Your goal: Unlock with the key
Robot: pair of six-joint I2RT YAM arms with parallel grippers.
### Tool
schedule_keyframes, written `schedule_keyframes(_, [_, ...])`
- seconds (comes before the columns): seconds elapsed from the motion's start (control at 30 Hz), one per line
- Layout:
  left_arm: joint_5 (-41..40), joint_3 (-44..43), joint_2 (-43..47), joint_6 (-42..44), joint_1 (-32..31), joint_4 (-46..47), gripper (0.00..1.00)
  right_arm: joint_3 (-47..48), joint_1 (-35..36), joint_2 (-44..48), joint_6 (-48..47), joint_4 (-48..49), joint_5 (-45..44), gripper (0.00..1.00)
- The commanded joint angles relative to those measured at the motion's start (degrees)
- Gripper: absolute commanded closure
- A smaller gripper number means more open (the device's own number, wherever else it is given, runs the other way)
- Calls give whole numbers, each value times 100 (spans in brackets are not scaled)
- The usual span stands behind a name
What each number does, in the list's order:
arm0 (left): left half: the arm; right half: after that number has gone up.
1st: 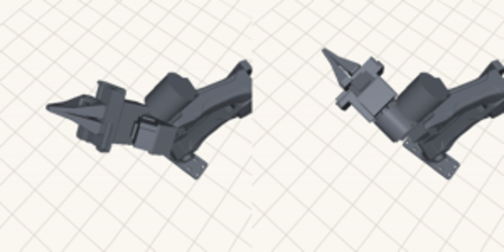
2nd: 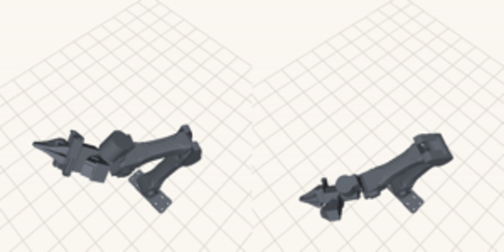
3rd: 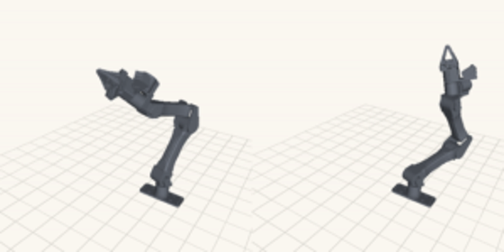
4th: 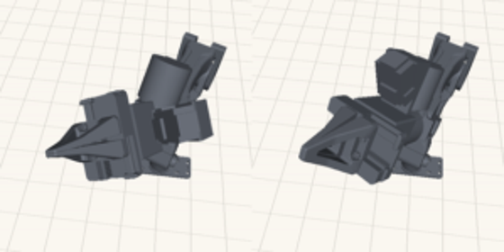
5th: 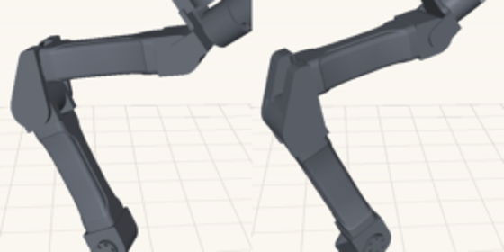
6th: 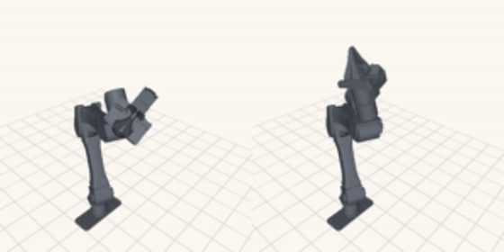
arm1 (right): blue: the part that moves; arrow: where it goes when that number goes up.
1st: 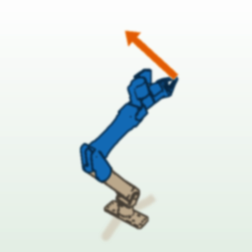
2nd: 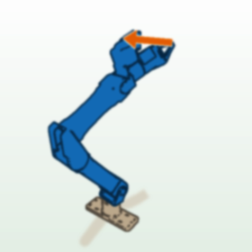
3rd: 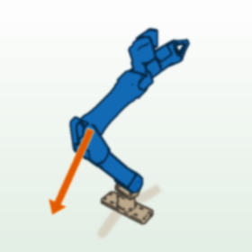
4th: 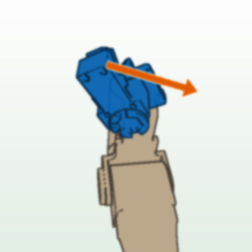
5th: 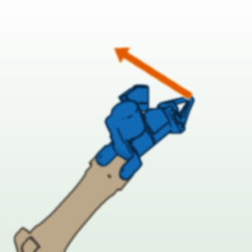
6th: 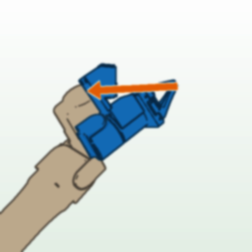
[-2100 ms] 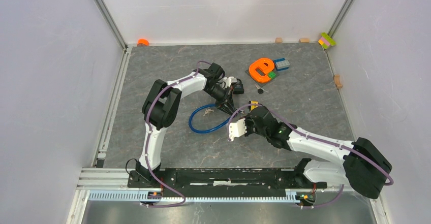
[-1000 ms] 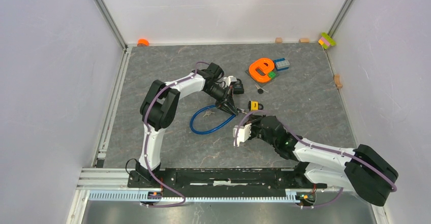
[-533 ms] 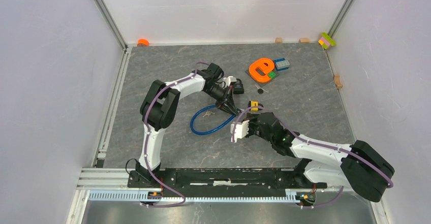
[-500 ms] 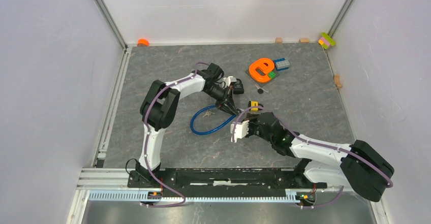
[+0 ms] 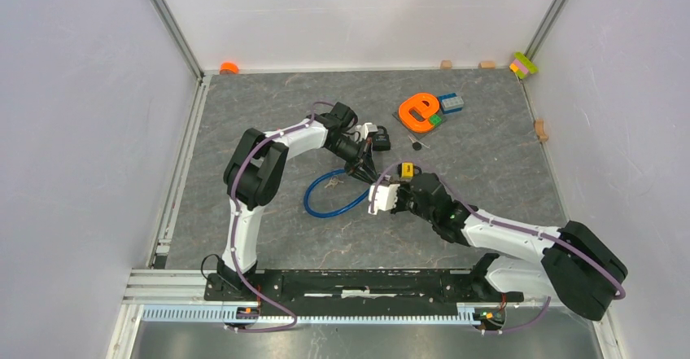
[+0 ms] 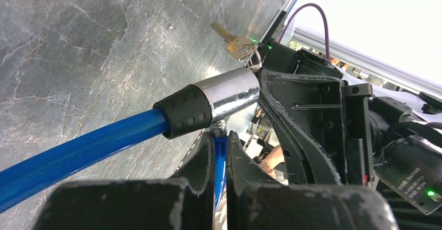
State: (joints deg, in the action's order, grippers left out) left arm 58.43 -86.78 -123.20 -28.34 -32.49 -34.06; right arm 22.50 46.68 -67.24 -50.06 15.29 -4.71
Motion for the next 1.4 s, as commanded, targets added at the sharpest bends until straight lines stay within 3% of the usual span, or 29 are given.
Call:
schedule_keyframes(0.0, [407, 23, 481, 4, -108, 157, 98, 471, -264, 18, 967, -42, 575, 100])
schedule_keyframes(0.4, [31, 377, 880, 310, -130, 541, 98, 1110, -1343, -448, 3038, -378, 2415, 100])
schedule_keyframes(0.7, [-168, 403, 903, 488, -178, 531, 98, 1260, -1967, -652, 3907, -272, 3350, 100])
schedule_keyframes(1.03, [-472, 242, 906, 988, -231, 193, 98, 1390, -2344, -1044, 4399, -266, 3979, 100])
schedule_keyframes(1.37, [-830, -95, 784, 1509, -270, -498, 98, 1378, -2415, -1026, 4413, -368, 3426, 100])
